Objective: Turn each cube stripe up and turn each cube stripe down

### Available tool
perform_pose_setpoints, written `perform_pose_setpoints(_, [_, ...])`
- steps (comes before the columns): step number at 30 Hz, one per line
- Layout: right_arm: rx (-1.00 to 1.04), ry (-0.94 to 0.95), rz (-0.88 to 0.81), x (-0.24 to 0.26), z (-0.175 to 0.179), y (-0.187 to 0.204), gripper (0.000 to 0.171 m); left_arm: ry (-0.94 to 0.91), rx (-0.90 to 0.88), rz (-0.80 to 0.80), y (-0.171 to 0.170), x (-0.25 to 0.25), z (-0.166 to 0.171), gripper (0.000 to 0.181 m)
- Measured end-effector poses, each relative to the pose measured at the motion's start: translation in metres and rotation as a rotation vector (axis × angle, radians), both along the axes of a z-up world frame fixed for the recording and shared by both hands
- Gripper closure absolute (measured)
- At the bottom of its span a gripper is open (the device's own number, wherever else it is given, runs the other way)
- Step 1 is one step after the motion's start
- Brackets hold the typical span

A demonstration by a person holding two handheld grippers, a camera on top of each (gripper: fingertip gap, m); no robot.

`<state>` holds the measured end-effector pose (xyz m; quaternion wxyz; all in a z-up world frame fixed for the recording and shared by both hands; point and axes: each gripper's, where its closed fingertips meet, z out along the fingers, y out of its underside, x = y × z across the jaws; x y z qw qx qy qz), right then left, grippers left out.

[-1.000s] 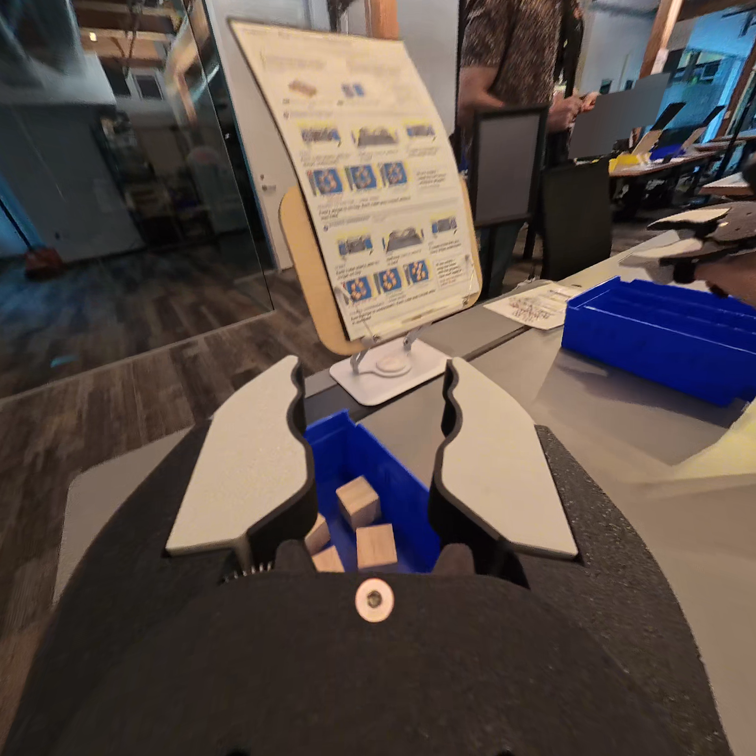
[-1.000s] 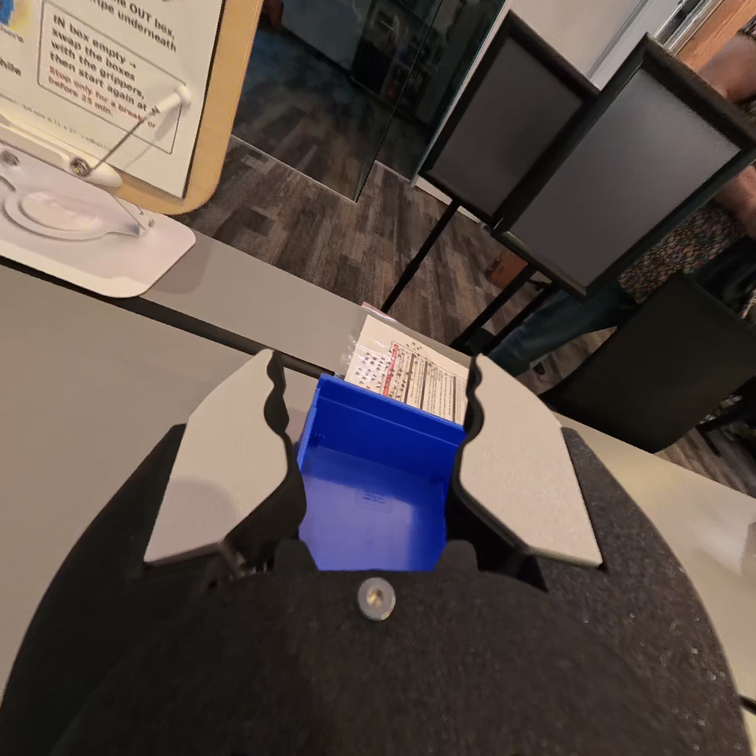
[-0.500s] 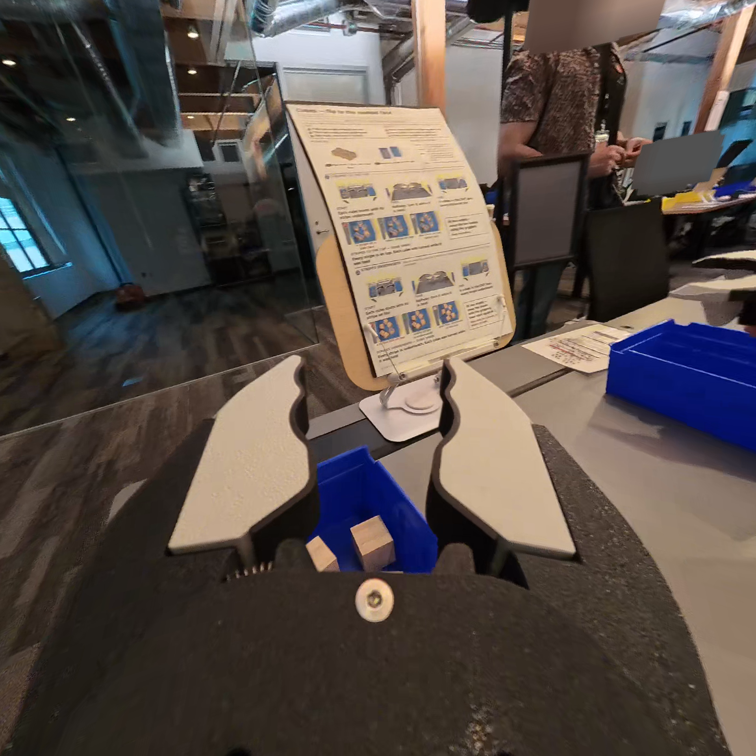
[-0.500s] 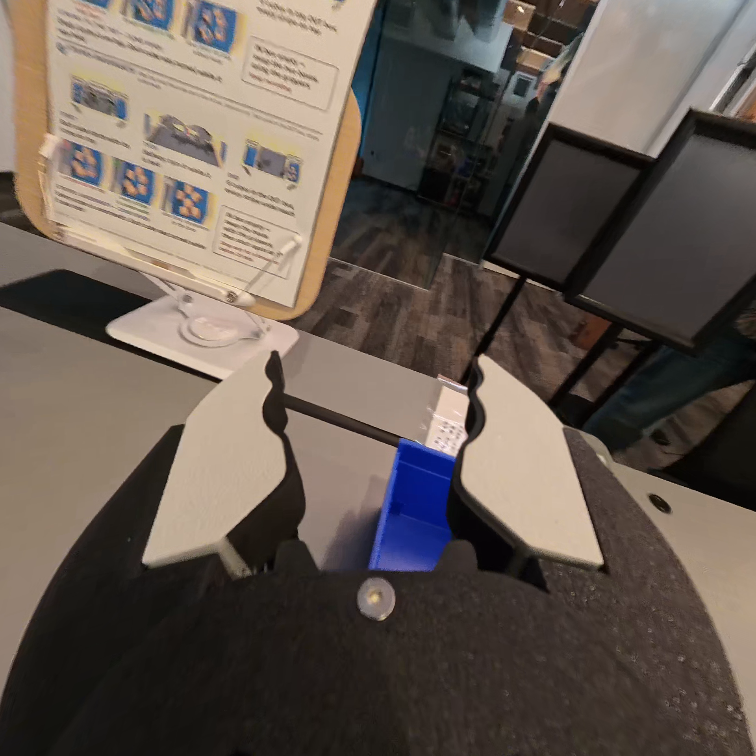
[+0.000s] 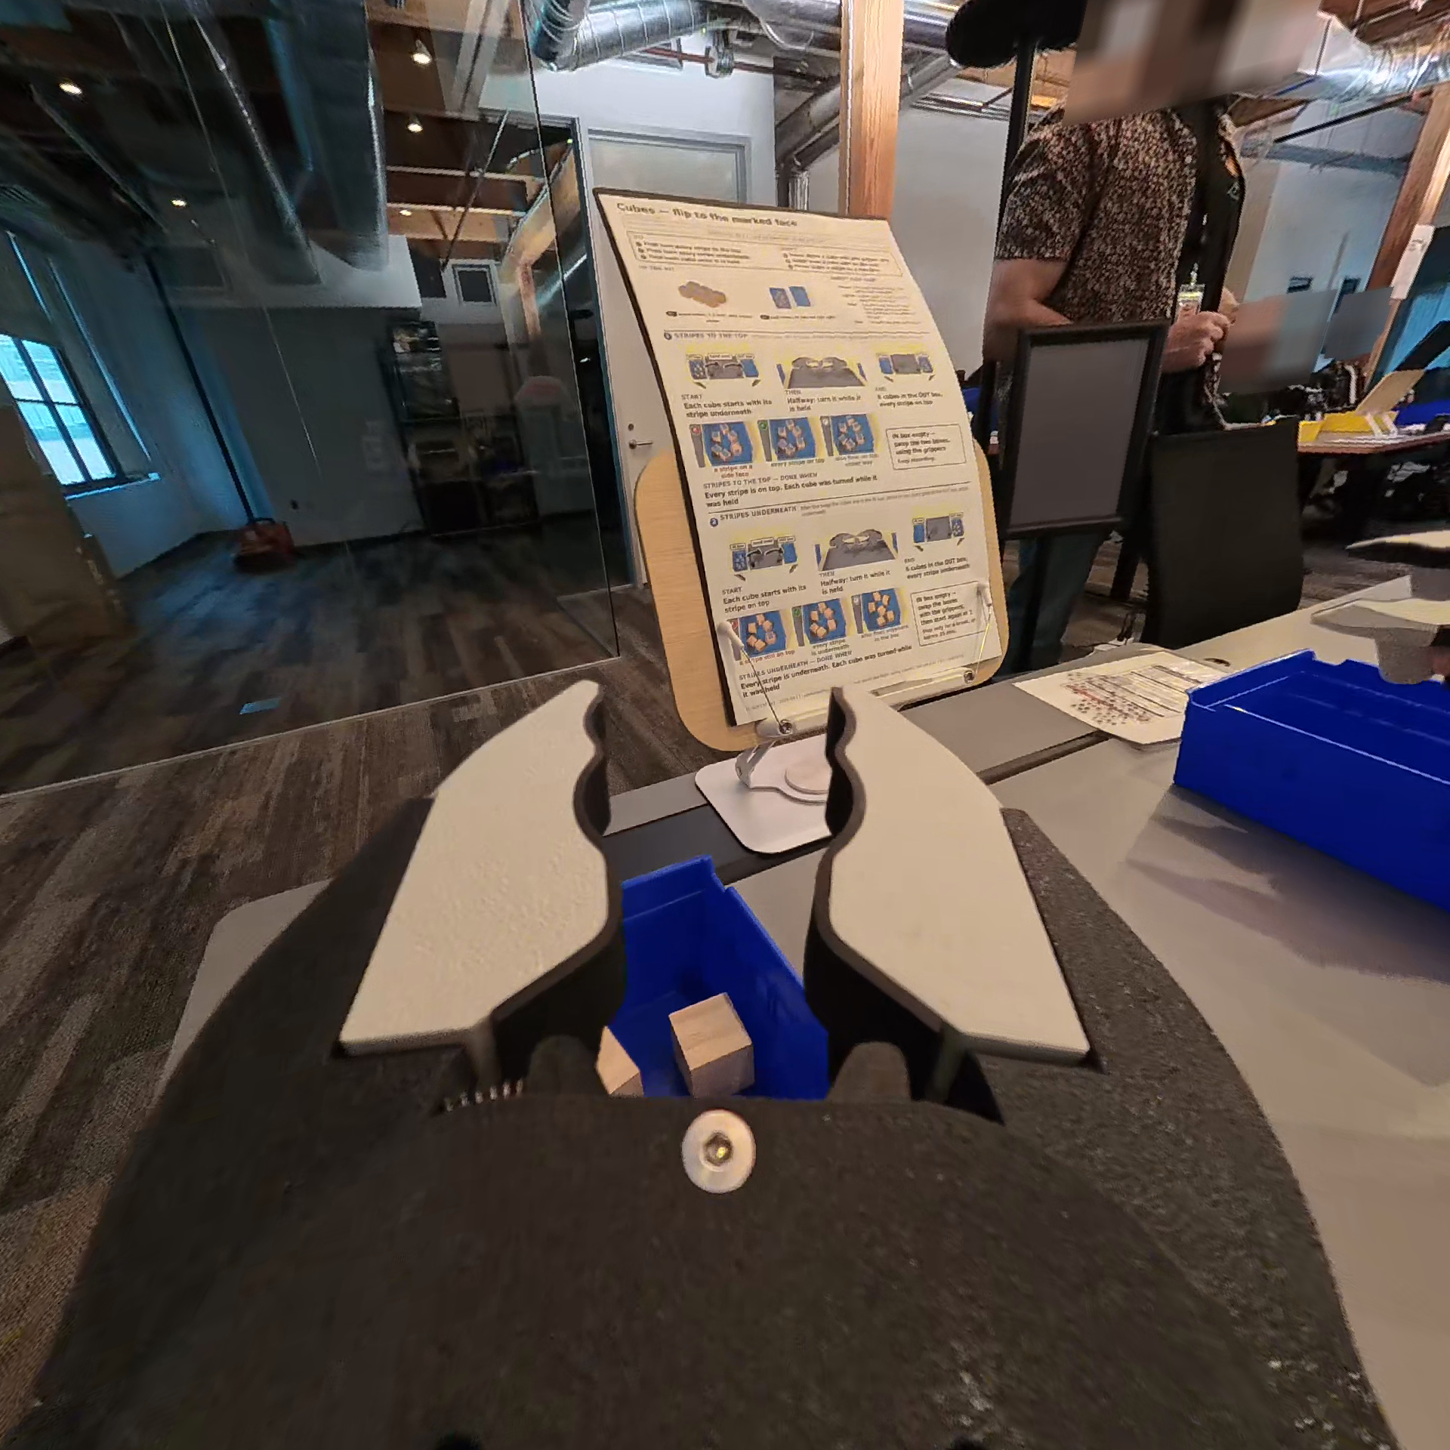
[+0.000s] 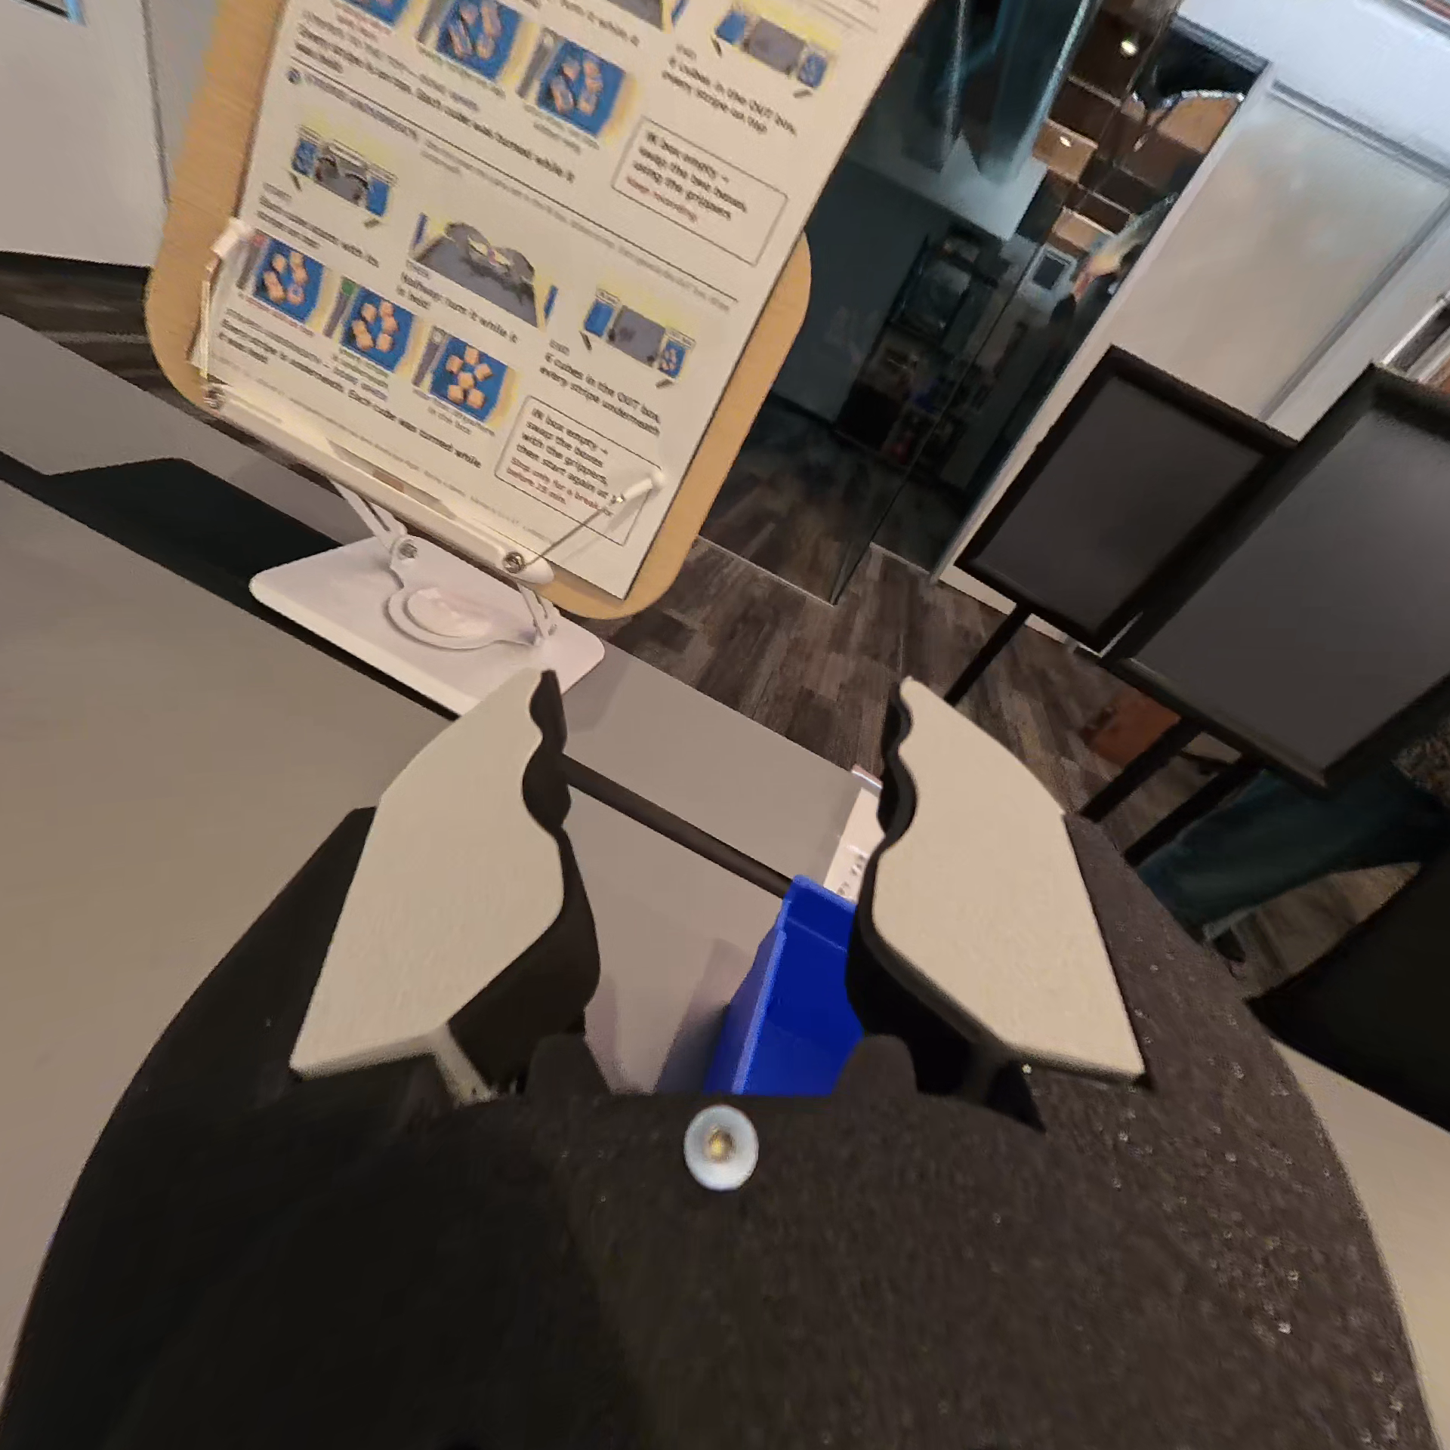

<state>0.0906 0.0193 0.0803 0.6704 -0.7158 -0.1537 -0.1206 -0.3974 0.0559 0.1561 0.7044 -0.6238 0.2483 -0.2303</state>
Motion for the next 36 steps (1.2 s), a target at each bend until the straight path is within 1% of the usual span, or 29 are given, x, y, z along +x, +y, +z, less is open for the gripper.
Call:
perform_pose_setpoints(4, [0.017,0.029,-0.076,0.015,0.006,-0.004,0.103,0.050,-0.029,0.016,0.006,0.003,-0.009,0.130])
perform_pose_setpoints(7, [0.034,0.091,-0.141,0.030,0.013,-0.010,0.112,0.072,-0.054,0.012,0.008,0.007,-0.015,0.131])
perform_pose_setpoints(9, [0.027,0.127,-0.176,0.040,0.013,-0.013,0.115,0.090,-0.058,0.008,0.009,0.011,-0.017,0.132])
perform_pose_setpoints(13, [-0.011,0.147,-0.197,0.049,0.006,-0.012,0.117,0.141,-0.060,0.017,0.011,0.016,-0.023,0.134])
perform_pose_setpoints(18, [-0.046,0.082,-0.216,0.050,-0.004,-0.007,0.114,0.227,-0.123,0.013,0.018,0.025,-0.043,0.135])
perform_pose_setpoints(22, [-0.078,0.063,-0.211,0.046,-0.011,-0.003,0.112,0.250,-0.154,0.003,0.023,0.029,-0.053,0.137])
perform_pose_setpoints(25, [-0.114,0.098,-0.142,0.035,-0.019,0.002,0.111,0.277,-0.165,0.018,0.022,0.024,-0.054,0.138])
perform_pose_setpoints(27, [-0.140,0.177,0.037,0.007,-0.019,0.003,0.114,0.260,-0.152,0.078,0.023,0.005,-0.050,0.140])
perform_pose_setpoints(29, [-0.155,0.242,0.188,-0.017,-0.016,0.000,0.116,0.221,-0.173,0.092,0.020,-0.012,-0.050,0.142])
perform_pose_setpoints(30, [-0.158,0.246,0.218,-0.022,-0.015,-0.001,0.118,0.219,-0.202,0.070,0.016,-0.018,-0.053,0.145])
perform_pose_setpoints(32, [-0.172,0.209,0.223,-0.026,-0.018,0.000,0.118,0.264,-0.263,-0.040,0.003,-0.022,-0.066,0.157])
perform_pose_setpoints(33, [-0.182,0.184,0.217,-0.027,-0.021,0.001,0.117,0.300,-0.289,-0.085,-0.004,-0.024,-0.074,0.157])
perform_pose_setpoints(36, [-0.227,0.134,0.216,-0.033,-0.032,0.003,0.116,0.438,-0.308,-0.128,-0.011,-0.030,-0.102,0.155])
